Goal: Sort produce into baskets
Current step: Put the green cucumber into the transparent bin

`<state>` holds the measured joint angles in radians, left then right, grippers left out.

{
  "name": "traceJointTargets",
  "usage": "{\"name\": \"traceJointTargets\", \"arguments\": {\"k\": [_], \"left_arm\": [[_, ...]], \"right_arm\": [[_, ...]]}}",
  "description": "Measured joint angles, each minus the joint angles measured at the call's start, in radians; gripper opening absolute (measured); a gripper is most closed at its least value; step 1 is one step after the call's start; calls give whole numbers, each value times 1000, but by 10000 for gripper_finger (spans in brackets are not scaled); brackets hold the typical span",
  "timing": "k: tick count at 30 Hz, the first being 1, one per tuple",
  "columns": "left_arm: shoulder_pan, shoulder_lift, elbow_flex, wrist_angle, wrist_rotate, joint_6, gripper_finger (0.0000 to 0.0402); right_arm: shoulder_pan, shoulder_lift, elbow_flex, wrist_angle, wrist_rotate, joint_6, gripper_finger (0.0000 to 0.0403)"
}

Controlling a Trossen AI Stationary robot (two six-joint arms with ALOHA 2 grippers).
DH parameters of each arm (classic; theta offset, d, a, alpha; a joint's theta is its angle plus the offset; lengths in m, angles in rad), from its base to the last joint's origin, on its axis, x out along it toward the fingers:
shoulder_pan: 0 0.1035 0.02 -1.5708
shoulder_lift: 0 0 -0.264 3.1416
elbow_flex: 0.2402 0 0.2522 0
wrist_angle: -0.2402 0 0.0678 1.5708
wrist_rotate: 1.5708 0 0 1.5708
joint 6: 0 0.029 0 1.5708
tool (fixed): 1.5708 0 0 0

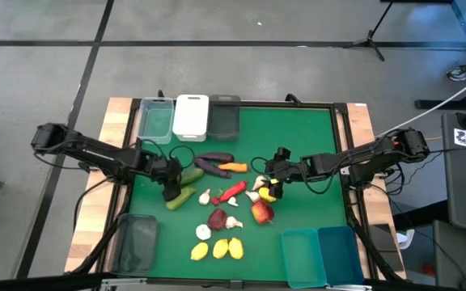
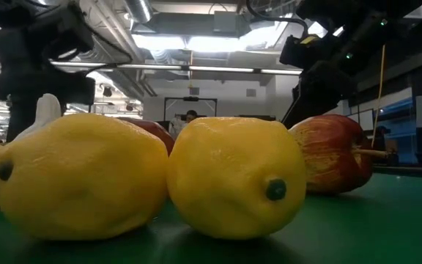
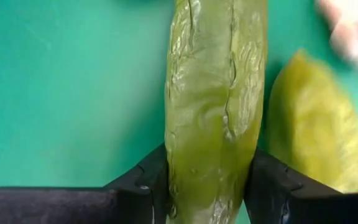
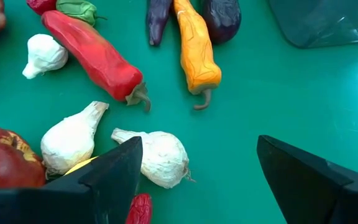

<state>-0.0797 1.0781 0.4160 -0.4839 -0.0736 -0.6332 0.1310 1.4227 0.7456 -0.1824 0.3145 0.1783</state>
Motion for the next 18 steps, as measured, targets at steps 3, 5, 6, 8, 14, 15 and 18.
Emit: {"name": "traceJointTargets", "arguments": {"k": [3,5,6,8,14,15,18], "left_arm": [[-4,-39,28,-8,-36,-42,148],[-6,-66,55,-5,-61,-53,146],[-7,-81,66,-5,-75,-63,145],[-5,-111,92,-9,-117,-91,144],[-5,-192,175,-54,-311,-172,156],[-5,-201,190,-84,-336,-194,156],[-6,-217,232,-195,-350,-272,152]], "right_arm": [[0,0,0,-1,0,0,317],[0,0,0,-1,0,0,317],[0,0,0,-1,0,0,317],[0,0,0,-1,0,0,317],[0,0,0,0,0,0,317],[0,0,0,0,0,0,317],[0,0,0,0,0,0,317]]}}
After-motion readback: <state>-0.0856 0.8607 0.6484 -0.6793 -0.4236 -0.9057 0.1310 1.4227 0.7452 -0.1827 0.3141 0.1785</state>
